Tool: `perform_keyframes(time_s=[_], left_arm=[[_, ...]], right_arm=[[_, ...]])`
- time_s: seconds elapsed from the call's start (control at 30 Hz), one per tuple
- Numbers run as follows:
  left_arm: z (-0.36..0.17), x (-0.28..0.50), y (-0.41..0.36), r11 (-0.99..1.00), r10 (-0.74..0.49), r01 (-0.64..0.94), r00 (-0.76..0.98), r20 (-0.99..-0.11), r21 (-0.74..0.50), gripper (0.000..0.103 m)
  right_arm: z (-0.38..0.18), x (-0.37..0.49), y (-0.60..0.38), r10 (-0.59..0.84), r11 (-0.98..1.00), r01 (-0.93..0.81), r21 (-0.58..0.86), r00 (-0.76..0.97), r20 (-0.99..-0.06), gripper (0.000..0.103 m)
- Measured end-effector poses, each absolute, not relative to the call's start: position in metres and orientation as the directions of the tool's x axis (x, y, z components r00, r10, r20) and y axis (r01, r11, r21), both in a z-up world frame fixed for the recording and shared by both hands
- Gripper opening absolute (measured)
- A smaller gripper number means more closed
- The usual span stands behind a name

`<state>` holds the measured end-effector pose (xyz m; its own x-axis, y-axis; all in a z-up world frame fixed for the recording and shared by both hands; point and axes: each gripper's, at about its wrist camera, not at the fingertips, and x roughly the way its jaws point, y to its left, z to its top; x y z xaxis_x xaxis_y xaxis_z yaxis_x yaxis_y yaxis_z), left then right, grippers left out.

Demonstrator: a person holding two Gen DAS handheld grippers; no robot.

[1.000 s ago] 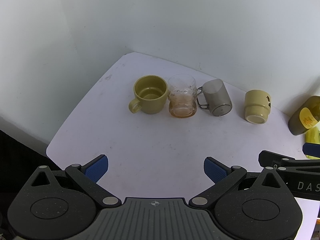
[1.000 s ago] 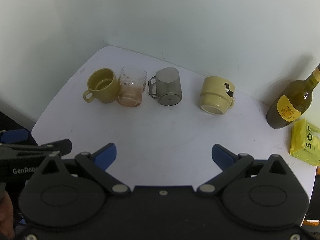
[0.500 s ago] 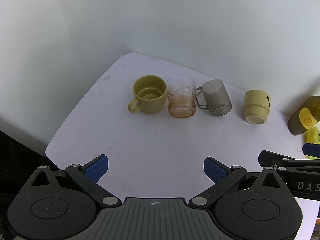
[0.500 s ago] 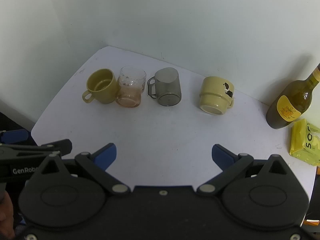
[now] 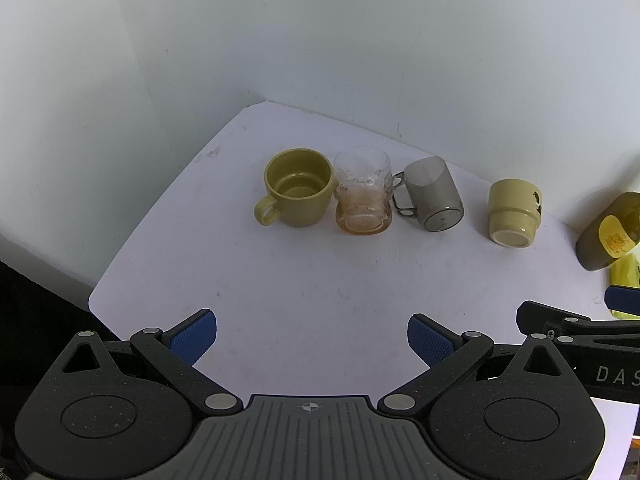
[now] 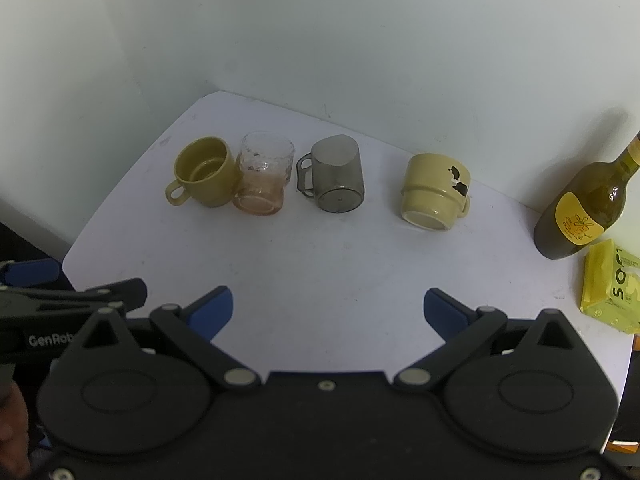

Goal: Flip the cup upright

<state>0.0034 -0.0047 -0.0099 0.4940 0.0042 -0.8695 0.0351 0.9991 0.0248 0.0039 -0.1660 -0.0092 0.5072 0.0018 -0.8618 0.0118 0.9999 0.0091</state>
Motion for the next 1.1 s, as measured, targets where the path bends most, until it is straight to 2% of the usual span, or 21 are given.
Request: perform_keyframes(time_s=[1.1], left_arm=[[-0.0149,0.0107,-0.006,0.997,-0.041,0.071,0.476,-0.879,-0.008,0.103]], right_arm=[[-0.0073,0.0057,-0.1717,-0.032,0.999,0.048,-0.009,0.499,-0.866,0.103]])
